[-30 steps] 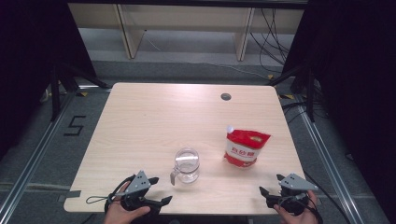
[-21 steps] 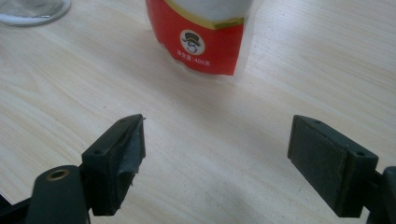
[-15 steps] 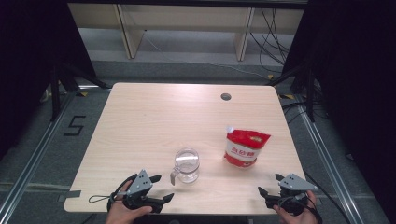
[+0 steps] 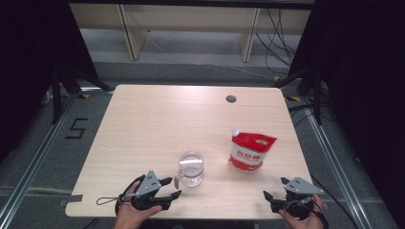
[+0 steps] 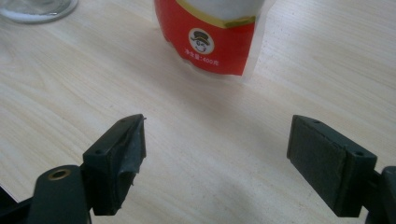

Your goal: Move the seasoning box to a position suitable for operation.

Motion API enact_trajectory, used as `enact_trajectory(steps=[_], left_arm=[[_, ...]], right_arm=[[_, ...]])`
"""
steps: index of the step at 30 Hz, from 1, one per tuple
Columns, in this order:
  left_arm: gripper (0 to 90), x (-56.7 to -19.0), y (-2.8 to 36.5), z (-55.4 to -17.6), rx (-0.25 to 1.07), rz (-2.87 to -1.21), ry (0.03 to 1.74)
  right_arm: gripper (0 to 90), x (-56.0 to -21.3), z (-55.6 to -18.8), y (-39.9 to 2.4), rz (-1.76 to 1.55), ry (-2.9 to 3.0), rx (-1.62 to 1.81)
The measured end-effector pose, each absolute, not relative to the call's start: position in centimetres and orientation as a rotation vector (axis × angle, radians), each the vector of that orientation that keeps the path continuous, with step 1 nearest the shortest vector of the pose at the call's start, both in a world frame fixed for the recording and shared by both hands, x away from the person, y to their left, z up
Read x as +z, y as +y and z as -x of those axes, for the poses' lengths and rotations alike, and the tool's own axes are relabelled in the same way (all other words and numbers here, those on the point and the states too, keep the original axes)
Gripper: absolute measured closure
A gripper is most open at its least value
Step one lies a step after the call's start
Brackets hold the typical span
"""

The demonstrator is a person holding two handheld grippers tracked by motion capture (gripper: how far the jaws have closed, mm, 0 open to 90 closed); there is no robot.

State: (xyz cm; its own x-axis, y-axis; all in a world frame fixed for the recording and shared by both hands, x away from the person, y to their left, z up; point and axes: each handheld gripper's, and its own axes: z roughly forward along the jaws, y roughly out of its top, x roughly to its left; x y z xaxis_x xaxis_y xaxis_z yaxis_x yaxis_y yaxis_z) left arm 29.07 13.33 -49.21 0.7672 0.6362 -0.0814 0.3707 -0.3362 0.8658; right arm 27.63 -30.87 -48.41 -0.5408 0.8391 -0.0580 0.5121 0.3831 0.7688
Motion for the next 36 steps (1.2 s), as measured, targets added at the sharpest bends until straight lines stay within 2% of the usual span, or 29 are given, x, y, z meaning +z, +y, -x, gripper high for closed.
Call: enact_trajectory(steps=[9, 10, 19, 29, 36], left_arm=[[70.0, -49.1, 12.8, -29.7, 0.452, -2.012, 0.685], [71.0, -49.1, 12.8, -29.7, 0.434, -2.009, 0.696], [72.3, -49.1, 13.7, -30.3, 0.392, -1.988, 0.714], [72.4, -49.1, 15.5, -31.6, 0.463, -1.973, 0.78], [73.2, -49.3, 15.2, -32.2, 0.476, -1.964, 0.81]], right_arm=[[21.6, -48.5, -27.7, -30.8, -1.151, 2.223, 0.996], [21.6, -48.5, -27.7, -30.9, -1.146, 2.221, 0.986], [22.1, -48.4, -27.6, -30.8, -1.121, 2.213, 0.98], [22.6, -48.4, -27.6, -30.8, -1.107, 2.217, 0.984], [23.5, -48.5, -27.7, -30.8, -1.091, 2.228, 0.977]])
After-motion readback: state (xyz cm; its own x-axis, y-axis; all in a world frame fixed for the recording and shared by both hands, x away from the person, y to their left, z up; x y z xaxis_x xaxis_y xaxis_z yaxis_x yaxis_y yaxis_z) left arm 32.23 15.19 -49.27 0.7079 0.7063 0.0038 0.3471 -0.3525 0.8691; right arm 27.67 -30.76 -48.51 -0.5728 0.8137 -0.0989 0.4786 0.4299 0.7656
